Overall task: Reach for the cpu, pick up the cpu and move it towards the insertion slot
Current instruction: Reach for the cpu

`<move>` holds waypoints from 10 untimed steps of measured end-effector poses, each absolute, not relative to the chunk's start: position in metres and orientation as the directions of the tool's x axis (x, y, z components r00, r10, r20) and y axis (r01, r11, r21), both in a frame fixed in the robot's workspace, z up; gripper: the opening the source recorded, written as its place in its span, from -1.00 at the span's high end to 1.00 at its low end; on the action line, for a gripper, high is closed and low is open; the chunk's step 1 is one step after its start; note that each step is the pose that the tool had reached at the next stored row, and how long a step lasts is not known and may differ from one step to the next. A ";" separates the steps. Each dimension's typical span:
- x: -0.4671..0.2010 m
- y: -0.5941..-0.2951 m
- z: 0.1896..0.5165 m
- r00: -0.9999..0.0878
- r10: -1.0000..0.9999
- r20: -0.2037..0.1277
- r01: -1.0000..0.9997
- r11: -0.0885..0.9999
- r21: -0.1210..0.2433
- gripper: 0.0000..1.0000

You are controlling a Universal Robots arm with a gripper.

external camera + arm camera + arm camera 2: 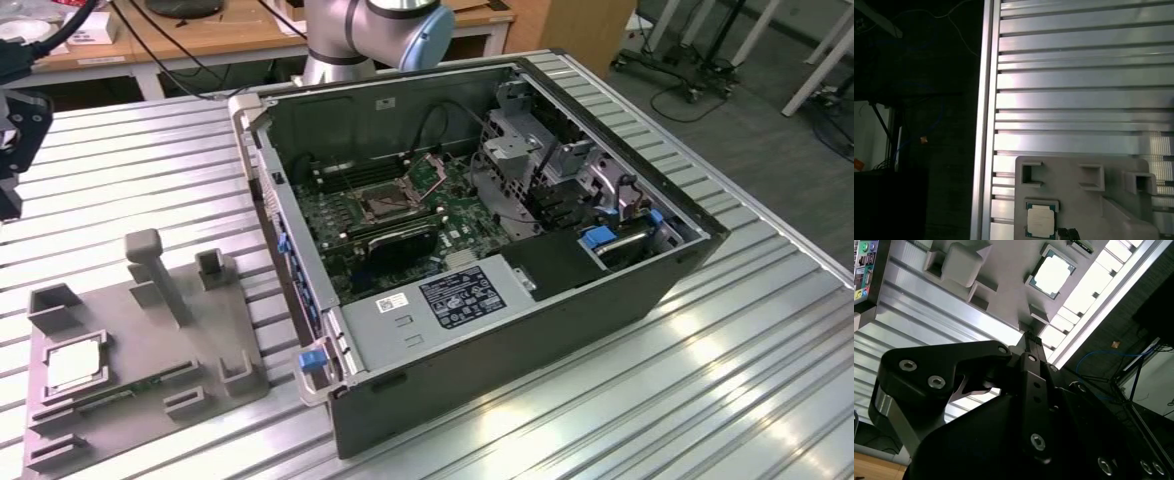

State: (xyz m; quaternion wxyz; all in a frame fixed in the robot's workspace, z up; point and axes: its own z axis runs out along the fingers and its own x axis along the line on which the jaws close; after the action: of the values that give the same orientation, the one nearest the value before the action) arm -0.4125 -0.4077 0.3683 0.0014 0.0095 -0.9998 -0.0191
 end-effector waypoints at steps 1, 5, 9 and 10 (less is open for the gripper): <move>-0.413 -0.408 0.368 -1.000 -0.019 0.002 -0.019 0.999 0.038 0.79; -0.414 -0.408 0.368 -1.000 -0.019 0.002 -0.019 0.999 0.038 0.79; -0.416 -0.408 0.368 -1.000 -0.019 0.002 -0.019 0.999 0.038 0.79; -0.416 -0.408 0.368 -1.000 -0.019 0.002 -0.019 0.999 0.038 0.79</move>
State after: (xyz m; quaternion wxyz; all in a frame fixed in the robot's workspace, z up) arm -0.4160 -0.4077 0.3682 0.0014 0.0095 -0.9998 -0.0191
